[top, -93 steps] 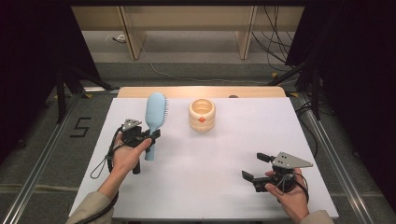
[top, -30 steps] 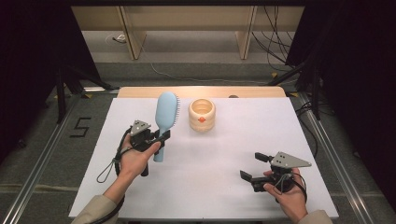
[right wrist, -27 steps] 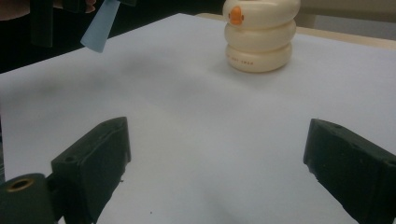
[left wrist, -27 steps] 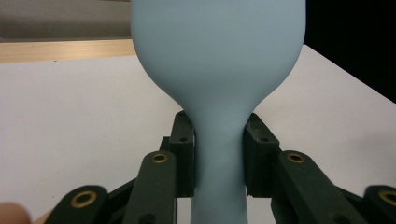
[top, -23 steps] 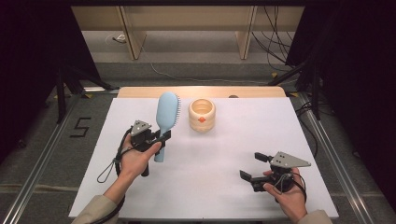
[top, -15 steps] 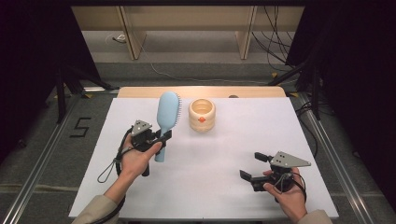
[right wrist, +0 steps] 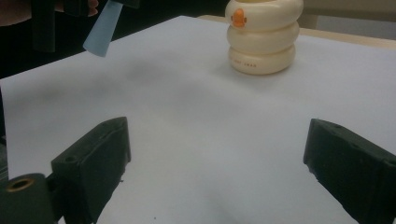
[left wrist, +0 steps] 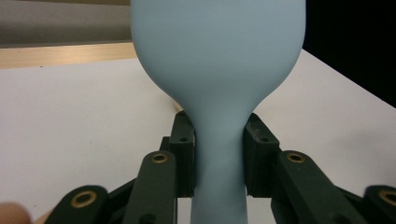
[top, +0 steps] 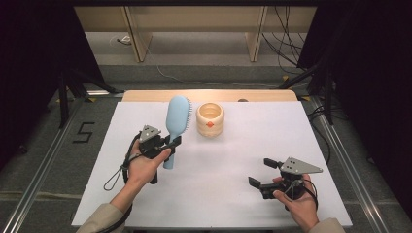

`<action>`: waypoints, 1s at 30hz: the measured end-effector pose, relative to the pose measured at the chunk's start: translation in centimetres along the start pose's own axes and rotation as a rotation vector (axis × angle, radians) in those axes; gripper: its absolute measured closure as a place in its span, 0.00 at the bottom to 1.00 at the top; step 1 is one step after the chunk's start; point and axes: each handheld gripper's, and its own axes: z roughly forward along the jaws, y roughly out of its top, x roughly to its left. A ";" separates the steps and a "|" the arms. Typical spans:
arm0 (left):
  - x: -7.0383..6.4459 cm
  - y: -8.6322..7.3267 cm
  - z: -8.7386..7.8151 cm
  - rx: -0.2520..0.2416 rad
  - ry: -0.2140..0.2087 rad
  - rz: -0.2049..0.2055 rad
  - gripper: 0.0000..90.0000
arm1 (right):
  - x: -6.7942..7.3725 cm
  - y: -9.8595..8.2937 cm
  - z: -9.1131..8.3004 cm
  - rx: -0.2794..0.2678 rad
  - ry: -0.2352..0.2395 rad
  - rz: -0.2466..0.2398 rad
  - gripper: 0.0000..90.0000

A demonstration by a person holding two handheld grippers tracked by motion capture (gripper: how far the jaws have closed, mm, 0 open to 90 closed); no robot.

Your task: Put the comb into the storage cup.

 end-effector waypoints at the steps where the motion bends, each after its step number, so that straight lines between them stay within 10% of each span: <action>1: -0.1 0.0 0.0 0.001 -0.003 0.002 0.77 | 0.1 0.0 0.1 -0.003 -0.001 0.001 0.09; 30: -1.7 -0.4 0.4 0.015 -0.044 0.019 0.77 | 0.7 0.5 1.0 -0.011 0.010 0.009 0.10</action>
